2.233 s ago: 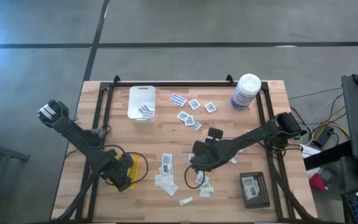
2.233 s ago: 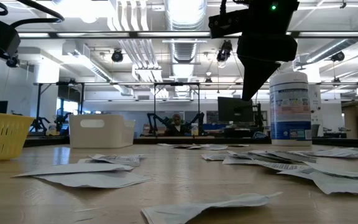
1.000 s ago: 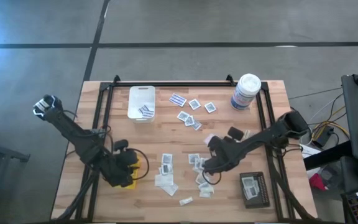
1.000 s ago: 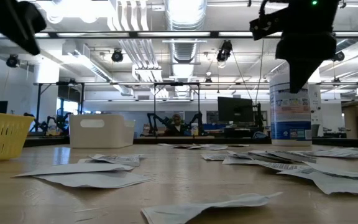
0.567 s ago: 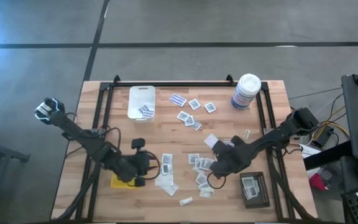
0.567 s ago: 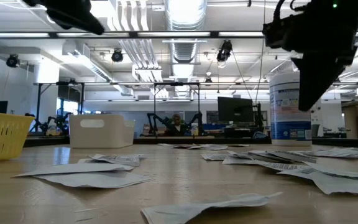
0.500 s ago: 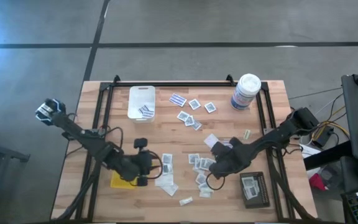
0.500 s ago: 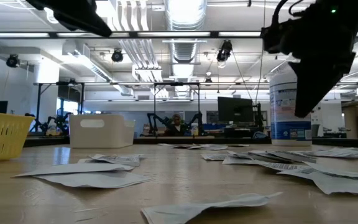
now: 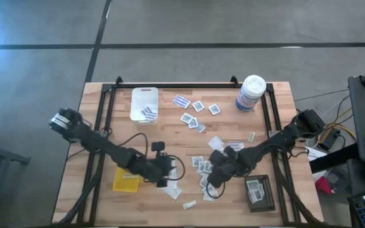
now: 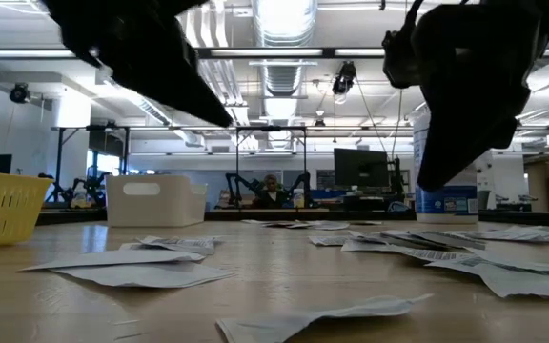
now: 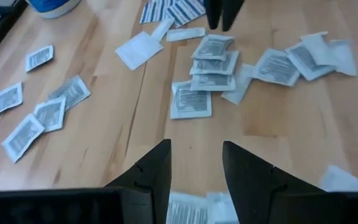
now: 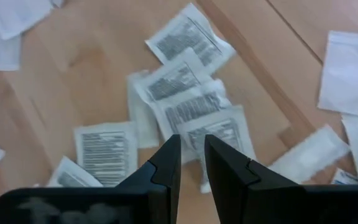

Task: Pick & Place First Aid Supplies
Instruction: Put the towelette pack into the black bin

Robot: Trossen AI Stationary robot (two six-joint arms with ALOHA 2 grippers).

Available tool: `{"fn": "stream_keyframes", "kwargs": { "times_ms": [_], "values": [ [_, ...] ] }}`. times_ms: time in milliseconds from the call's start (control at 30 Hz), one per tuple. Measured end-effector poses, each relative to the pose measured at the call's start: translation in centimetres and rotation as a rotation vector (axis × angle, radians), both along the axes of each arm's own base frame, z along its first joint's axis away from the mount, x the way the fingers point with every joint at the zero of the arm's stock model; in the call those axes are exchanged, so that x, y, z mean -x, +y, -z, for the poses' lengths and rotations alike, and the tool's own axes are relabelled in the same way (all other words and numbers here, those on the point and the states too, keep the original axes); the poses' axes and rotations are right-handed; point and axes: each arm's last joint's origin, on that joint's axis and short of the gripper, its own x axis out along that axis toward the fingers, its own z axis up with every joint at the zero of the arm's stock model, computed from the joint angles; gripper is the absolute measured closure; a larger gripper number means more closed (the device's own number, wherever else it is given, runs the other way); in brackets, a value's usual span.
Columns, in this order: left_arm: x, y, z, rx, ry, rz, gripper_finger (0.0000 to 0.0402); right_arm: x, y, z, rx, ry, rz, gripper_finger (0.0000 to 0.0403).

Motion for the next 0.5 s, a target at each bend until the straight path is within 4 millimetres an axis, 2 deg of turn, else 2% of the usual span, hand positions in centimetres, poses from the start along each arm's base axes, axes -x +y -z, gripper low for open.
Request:
{"fn": "stream_keyframes", "kwargs": {
  "times_ms": [167,367,500],
  "values": [
    [-1.8,1.1,1.6,0.026,-0.003,-0.013,0.0264,-0.1,0.0,0.0,-0.003,-0.012,-0.005,0.0335],
    [-3.9,2.3,2.2,0.113,-0.069,0.071,0.0264,0.7,-0.3,0.8,-0.023,0.037,0.079,0.0335],
    [-4.9,2.8,2.5,0.102,-0.116,0.124,0.0264,1.2,-0.5,1.5,-0.089,0.077,0.148,0.0335]
  ]
}}
